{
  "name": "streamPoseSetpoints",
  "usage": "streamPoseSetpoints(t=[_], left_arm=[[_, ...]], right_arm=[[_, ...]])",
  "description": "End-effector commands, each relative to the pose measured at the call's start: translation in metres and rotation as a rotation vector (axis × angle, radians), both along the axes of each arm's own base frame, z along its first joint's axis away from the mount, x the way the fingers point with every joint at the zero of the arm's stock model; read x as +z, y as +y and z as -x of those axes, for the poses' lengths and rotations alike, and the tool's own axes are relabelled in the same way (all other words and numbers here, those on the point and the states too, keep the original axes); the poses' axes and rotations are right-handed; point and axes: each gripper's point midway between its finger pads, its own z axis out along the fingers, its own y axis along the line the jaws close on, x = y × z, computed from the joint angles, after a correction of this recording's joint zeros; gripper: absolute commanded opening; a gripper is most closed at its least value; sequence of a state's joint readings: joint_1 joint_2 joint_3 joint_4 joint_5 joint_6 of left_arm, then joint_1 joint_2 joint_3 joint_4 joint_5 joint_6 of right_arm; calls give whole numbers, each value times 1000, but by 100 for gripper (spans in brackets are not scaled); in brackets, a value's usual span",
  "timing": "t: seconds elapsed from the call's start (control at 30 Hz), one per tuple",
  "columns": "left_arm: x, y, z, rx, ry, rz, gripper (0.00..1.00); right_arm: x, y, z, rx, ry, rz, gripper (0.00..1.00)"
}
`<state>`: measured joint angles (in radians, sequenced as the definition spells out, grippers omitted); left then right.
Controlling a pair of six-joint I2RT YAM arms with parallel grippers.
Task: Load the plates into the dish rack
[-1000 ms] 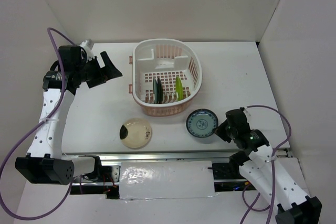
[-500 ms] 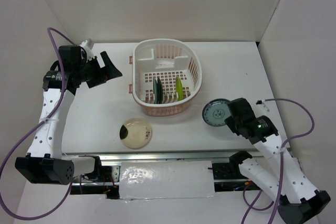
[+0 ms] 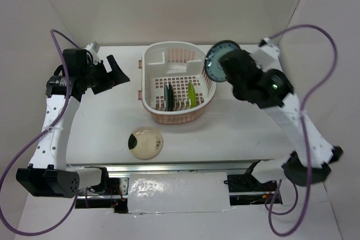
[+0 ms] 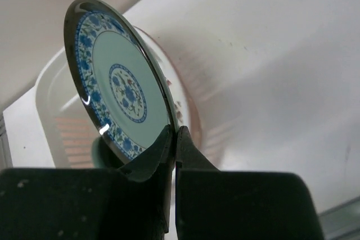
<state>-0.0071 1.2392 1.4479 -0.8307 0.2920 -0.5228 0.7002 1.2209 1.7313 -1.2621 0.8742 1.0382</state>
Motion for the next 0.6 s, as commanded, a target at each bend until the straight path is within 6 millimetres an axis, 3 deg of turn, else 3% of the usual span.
streamPoseSetpoints(t=[0.0, 0.07, 0.23, 0.37, 0.57], left_arm=[[15, 8, -1, 24, -54, -34, 99], [18, 19, 0, 67, -70, -39, 99], [19, 21, 4, 76, -80, -44, 99], [16, 20, 4, 72, -70, -41, 99], [15, 21, 2, 78, -65, -43, 99]], right_arm=[[2, 29, -25, -4, 59, 267, 0], [16, 51, -32, 43, 39, 290, 0], [3, 101, -58, 137, 72, 343, 0], [-14, 113, -67, 138, 118, 418, 0], [-61, 115, -71, 120, 210, 495, 0]])
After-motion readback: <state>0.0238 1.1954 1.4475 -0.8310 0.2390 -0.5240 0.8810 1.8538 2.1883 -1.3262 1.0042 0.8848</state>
